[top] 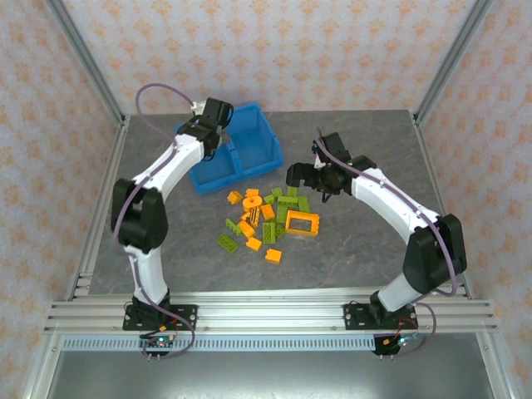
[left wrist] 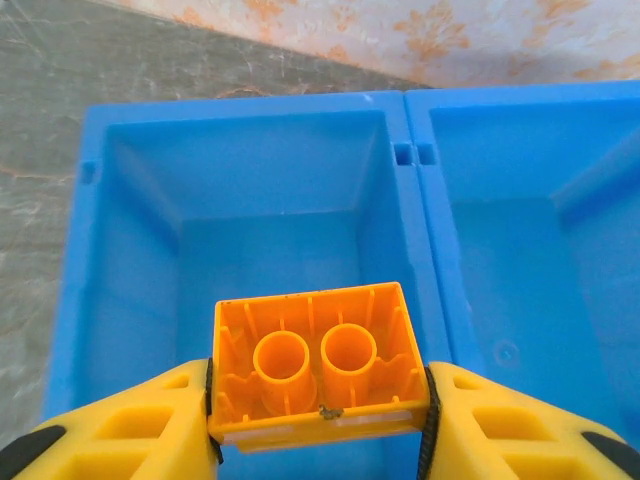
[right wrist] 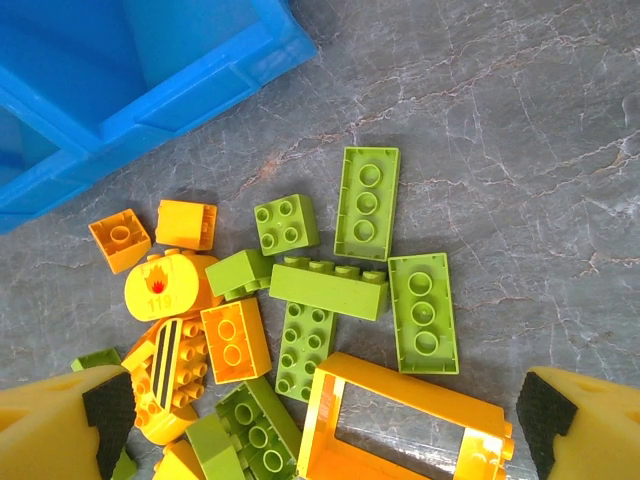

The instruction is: Sort the legos into containers by color

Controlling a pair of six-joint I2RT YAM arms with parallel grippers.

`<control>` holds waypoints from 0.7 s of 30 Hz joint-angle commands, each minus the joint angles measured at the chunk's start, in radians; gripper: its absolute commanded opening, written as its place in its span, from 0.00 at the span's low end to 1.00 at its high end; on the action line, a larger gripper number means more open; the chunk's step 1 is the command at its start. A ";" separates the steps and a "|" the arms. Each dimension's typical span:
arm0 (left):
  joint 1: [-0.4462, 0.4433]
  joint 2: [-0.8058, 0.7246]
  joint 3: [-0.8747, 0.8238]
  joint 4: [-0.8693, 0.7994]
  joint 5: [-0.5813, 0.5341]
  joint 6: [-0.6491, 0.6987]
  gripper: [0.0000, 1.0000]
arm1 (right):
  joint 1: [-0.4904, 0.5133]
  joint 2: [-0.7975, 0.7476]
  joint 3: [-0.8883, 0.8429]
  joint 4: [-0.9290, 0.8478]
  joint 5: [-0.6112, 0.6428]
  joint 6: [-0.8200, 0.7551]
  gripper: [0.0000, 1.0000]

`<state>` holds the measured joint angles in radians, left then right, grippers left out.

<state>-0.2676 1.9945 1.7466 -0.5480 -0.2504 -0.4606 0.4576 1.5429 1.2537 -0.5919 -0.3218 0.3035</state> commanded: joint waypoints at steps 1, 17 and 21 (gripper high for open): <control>0.042 0.088 0.084 -0.085 0.053 0.007 0.44 | 0.005 -0.047 -0.021 -0.035 0.022 0.009 0.99; 0.087 -0.020 0.024 -0.031 0.193 -0.058 0.66 | 0.005 -0.052 -0.029 -0.035 0.050 0.003 0.99; 0.086 -0.191 -0.069 0.001 0.226 -0.058 0.66 | 0.004 -0.026 -0.028 -0.057 0.070 -0.012 0.99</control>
<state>-0.1749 1.9579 1.7153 -0.5766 -0.0490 -0.5159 0.4580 1.4990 1.2247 -0.6147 -0.2955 0.3035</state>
